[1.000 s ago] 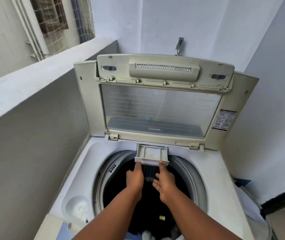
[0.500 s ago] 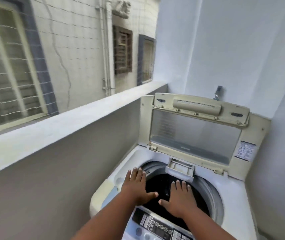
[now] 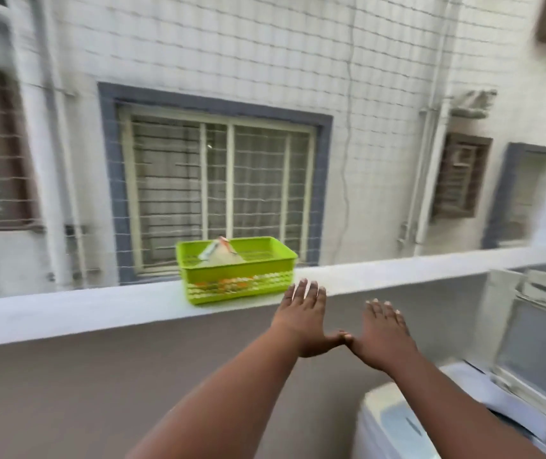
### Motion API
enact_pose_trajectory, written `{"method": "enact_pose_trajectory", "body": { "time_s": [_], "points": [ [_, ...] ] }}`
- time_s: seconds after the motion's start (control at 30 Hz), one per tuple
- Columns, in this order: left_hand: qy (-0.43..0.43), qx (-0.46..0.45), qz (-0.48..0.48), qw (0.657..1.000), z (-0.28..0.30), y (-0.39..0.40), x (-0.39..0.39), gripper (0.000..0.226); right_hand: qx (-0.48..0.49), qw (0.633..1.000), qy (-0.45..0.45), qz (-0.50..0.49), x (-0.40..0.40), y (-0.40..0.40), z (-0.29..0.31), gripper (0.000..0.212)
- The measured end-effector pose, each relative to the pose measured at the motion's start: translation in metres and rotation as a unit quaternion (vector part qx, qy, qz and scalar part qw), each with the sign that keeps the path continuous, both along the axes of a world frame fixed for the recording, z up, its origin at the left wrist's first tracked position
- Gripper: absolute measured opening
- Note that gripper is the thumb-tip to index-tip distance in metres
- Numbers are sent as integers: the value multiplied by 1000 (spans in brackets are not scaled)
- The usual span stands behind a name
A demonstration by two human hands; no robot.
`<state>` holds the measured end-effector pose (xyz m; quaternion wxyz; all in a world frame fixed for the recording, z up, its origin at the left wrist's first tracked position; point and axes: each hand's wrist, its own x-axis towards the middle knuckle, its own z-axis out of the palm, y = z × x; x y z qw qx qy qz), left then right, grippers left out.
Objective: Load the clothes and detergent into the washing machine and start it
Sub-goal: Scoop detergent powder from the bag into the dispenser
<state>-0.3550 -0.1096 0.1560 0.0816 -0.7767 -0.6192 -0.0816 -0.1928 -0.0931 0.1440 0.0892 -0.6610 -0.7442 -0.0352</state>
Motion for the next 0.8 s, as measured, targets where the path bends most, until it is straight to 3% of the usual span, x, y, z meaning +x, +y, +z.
{"method": "enact_pose_trajectory", "body": {
  "time_s": [0.2, 0.4, 0.53, 0.67, 0.8],
  "points": [
    [-7, 51, 74, 996, 58, -9, -116, 108, 77, 993, -7, 94, -114, 14, 58, 90],
    [7, 78, 78, 994, 86, 18, -210, 113, 101, 988, 13, 119, -194, 48, 86, 98],
    [30, 72, 59, 995, 88, 48, -245, 112, 65, 992, 19, 111, -211, 75, 98, 79],
    [5, 59, 29, 998, 79, 88, -258, 107, -23, 993, -5, 114, -209, 109, 107, 45],
    [-75, 23, -28, 997, 78, 120, -263, 76, -90, 984, -54, 142, -204, 140, 114, 29]
  ]
}}
